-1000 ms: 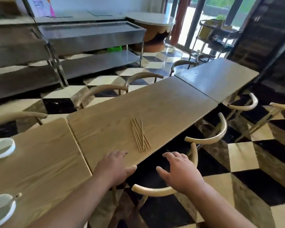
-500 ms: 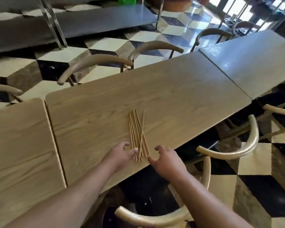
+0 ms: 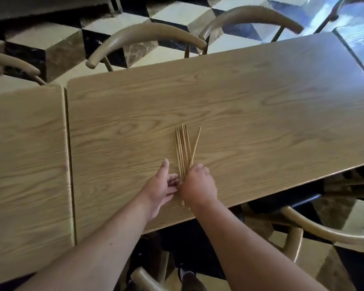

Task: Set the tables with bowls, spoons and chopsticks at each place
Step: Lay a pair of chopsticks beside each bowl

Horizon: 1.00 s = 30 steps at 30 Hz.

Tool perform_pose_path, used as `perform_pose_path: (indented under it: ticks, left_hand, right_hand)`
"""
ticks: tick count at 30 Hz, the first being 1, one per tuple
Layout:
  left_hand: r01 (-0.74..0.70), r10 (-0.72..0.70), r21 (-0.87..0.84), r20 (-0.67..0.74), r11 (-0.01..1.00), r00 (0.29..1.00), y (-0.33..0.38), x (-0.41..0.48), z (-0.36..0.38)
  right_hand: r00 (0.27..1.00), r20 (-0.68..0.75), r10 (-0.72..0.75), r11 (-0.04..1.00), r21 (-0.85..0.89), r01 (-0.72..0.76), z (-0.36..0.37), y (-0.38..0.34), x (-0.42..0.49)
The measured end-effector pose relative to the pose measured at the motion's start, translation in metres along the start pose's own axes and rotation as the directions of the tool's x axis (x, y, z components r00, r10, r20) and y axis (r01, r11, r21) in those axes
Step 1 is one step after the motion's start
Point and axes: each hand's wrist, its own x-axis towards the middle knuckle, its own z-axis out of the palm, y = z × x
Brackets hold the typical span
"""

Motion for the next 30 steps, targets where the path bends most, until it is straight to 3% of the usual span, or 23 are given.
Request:
perform_pose_path:
  ticks: [6,10,13,17,25,28,30]
  left_hand:
    - [-0.002,0.004,0.072,-0.023,0.997,1.000,0.008,0.001,0.016]
    - [-0.075,0.094,0.137,-0.138,0.988,0.986,0.002,0.008,0.026]
    - [-0.064,0.087,0.180,-0.120,0.982,0.989,-0.002,0.001,0.024]
    - [-0.054,0.083,0.239,-0.113,0.969,0.990,-0.003,-0.018,0.017]
    - [-0.003,0.030,0.151,-0.179,0.989,0.983,-0.007,-0.058,-0.019]
    - [-0.007,0.027,0.113,-0.177,0.994,0.984,-0.008,-0.072,-0.041]
    - [-0.036,0.053,0.092,-0.186,0.995,0.981,-0.007,-0.083,-0.059]
  right_hand:
    - [0.992,0.037,-0.121,0.974,-0.191,0.126,0.000,-0.004,0.007]
    - [0.993,0.067,-0.101,0.986,-0.128,0.109,0.002,-0.002,0.009]
    - [0.993,0.071,-0.098,0.991,-0.080,0.104,0.000,0.004,0.012]
    - [0.983,0.073,-0.170,0.970,-0.161,0.180,-0.003,0.005,0.013]
    - [0.985,0.058,-0.162,0.965,-0.199,0.171,-0.008,0.000,-0.002]
    - [0.987,0.082,-0.139,0.983,-0.107,0.147,-0.010,-0.019,-0.015]
    - [0.974,0.143,-0.178,0.984,0.054,0.172,-0.007,-0.042,-0.031]
